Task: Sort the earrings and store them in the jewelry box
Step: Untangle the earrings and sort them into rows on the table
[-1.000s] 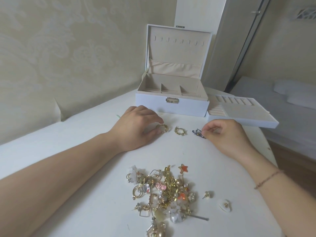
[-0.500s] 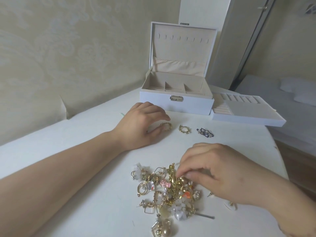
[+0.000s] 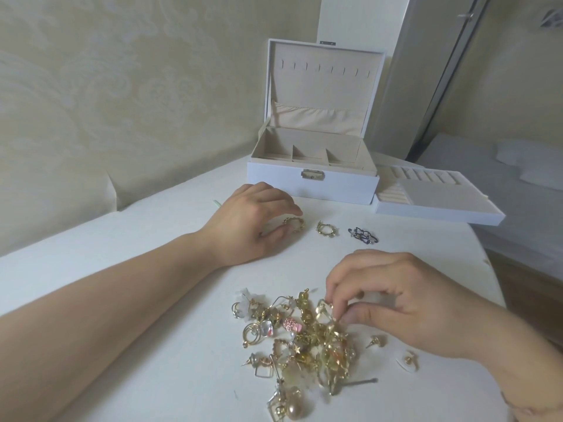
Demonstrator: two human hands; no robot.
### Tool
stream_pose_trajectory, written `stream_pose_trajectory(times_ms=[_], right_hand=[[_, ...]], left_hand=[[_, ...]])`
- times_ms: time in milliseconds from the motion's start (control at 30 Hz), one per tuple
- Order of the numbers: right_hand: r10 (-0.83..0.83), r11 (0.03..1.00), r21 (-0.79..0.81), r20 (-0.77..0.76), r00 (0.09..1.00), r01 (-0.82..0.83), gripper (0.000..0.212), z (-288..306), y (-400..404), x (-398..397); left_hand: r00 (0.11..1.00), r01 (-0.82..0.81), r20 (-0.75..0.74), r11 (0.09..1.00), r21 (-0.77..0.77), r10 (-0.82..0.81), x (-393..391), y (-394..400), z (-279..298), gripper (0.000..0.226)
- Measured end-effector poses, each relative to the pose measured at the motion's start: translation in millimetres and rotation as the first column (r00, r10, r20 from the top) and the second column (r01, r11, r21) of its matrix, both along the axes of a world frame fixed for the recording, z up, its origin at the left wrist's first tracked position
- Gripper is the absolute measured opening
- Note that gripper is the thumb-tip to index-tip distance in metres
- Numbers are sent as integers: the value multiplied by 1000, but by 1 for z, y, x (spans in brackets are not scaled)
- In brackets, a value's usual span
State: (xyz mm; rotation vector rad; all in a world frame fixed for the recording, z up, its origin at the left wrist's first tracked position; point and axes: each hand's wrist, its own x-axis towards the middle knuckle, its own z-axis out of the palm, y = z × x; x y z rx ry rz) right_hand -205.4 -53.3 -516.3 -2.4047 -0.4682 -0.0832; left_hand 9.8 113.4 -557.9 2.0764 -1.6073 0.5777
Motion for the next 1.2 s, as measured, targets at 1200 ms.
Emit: stream_pose_trajectory(times_ms=[1200], right_hand=[[145,689,724,-182,973,33,11,7,-10,0]], left_hand=[[997,61,-34,998,-33,-62,-3,1,3,30]])
